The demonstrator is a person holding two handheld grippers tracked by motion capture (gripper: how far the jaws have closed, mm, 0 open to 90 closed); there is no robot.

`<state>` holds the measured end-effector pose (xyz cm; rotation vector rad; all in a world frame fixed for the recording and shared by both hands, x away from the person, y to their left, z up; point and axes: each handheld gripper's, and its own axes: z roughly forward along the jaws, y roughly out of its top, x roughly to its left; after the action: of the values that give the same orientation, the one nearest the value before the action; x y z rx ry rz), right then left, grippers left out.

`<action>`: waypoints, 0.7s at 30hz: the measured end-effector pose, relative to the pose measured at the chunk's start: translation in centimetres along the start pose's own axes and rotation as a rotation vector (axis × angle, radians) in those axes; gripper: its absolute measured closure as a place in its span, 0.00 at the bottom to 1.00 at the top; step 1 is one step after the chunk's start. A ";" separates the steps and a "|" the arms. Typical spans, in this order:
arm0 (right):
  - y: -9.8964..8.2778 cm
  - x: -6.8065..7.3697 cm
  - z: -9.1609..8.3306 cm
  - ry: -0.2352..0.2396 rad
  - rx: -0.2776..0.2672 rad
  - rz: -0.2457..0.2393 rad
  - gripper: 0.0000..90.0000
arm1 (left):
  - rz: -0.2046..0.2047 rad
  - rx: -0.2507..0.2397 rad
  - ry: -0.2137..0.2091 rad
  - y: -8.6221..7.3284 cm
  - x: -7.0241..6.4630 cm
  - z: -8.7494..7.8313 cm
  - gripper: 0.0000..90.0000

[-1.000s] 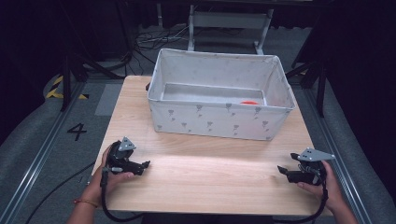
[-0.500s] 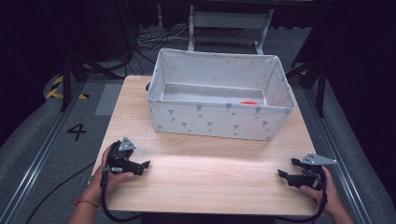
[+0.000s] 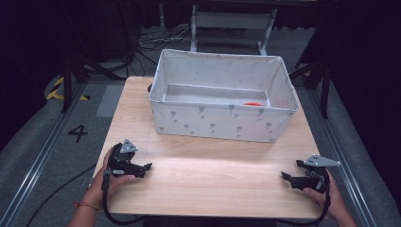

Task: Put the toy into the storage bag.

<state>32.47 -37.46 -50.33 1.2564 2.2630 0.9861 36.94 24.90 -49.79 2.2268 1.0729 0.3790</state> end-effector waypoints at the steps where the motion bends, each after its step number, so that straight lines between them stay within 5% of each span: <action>1: 0.0 0.0 0.0 0.000 0.000 0.000 0.17 | -0.002 0.001 -0.002 0.0 0.0 0.0 0.00; 21: 0.0 0.0 0.0 0.000 0.001 0.002 0.17 | 0.000 0.000 -0.001 0.0 0.0 0.0 0.00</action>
<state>32.51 -37.43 -50.33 1.2593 2.2629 0.9853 36.95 24.89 -49.79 2.2270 1.0724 0.3782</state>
